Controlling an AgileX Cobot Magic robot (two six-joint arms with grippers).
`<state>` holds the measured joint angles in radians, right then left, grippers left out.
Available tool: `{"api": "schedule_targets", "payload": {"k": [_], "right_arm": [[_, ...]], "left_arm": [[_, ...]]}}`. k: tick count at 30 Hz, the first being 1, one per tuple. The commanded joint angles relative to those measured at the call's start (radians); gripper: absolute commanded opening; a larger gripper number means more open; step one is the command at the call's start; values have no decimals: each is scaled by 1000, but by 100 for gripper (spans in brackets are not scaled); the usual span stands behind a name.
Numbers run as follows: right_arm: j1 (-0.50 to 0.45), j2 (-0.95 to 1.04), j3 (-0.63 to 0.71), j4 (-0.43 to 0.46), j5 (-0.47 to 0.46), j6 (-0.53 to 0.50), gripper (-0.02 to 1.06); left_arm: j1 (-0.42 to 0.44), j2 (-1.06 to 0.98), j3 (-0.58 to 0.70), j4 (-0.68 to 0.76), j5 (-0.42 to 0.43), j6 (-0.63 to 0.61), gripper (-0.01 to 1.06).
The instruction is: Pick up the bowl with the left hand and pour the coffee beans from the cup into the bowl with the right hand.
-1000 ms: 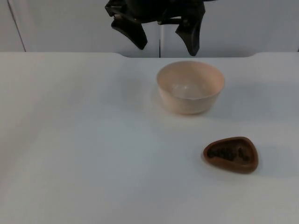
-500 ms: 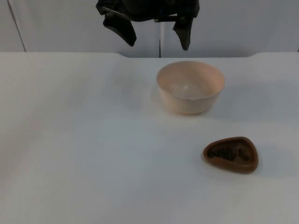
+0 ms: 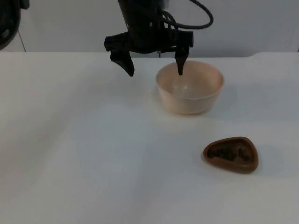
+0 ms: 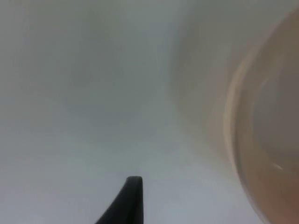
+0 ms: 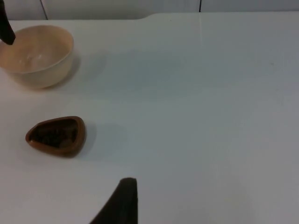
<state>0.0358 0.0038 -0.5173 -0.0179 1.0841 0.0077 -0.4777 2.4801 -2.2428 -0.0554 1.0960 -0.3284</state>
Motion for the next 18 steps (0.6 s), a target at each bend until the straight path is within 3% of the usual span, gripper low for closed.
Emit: {"api": "schedule_targets", "payload": {"k": [1,18], "right_arm": [[-6,-4,3,-4,-6,-1,105],[-6,-4,3,-4,-6,-1,105]], "left_arm": [[10,13,-19,8,-3,-46,105],[37,72,-19,-26,-47,-99,105]]}}
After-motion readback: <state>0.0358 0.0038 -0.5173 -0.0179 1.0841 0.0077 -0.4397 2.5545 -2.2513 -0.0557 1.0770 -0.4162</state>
